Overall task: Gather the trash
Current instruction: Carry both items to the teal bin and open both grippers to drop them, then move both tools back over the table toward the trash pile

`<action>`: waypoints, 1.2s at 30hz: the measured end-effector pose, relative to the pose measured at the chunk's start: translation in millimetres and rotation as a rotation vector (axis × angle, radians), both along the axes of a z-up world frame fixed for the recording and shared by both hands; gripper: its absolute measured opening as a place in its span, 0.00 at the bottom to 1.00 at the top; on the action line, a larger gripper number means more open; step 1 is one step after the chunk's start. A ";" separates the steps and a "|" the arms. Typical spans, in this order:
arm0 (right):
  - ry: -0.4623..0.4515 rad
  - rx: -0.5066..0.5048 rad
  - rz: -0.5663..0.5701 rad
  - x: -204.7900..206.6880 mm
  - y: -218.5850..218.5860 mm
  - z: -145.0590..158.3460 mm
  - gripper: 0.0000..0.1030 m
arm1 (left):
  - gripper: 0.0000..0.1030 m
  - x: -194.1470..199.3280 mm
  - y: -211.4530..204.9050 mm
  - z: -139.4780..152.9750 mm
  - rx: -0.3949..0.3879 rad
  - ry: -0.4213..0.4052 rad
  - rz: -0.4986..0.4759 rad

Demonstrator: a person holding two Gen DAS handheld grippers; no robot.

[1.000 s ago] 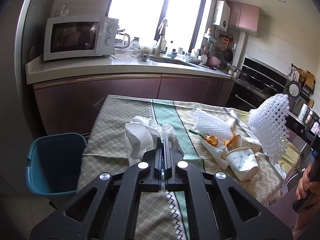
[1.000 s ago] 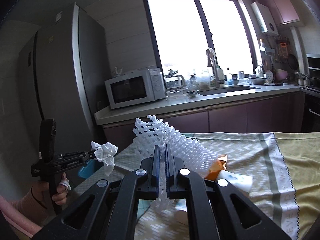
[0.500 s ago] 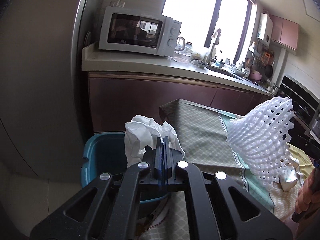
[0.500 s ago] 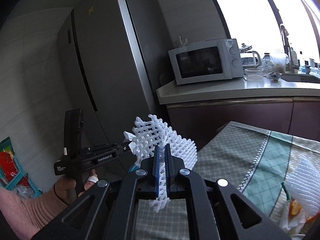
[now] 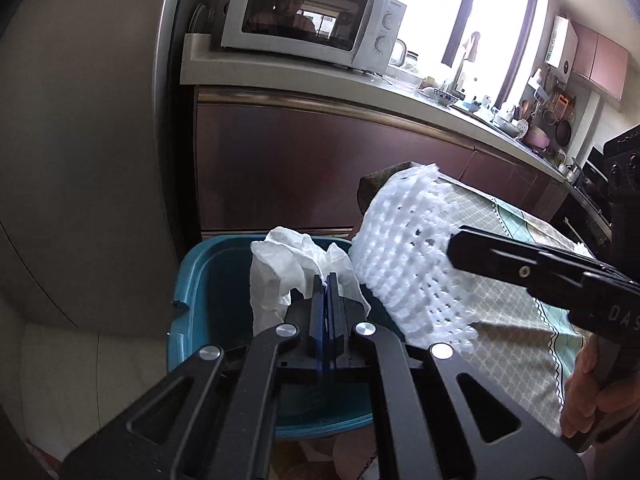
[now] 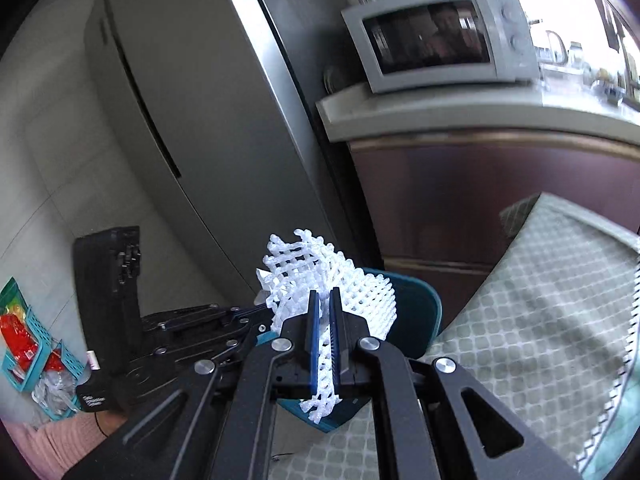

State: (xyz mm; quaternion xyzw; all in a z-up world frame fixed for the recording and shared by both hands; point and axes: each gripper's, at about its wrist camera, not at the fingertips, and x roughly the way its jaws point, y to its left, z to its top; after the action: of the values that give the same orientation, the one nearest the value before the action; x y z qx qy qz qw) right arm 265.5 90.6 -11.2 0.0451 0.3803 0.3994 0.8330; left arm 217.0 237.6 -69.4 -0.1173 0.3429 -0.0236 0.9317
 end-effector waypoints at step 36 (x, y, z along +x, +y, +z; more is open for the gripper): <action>-0.128 0.047 -0.264 -120.0 -202.3 41.2 0.41 | 0.50 -74.8 -153.8 36.9 -0.007 -0.173 -0.375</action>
State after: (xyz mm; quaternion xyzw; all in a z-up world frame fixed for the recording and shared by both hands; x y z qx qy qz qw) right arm 145.5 -111.7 30.0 0.0888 0.3077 0.2974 0.8994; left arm 142.3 83.8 -32.5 -0.0520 0.2771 -0.2078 0.9367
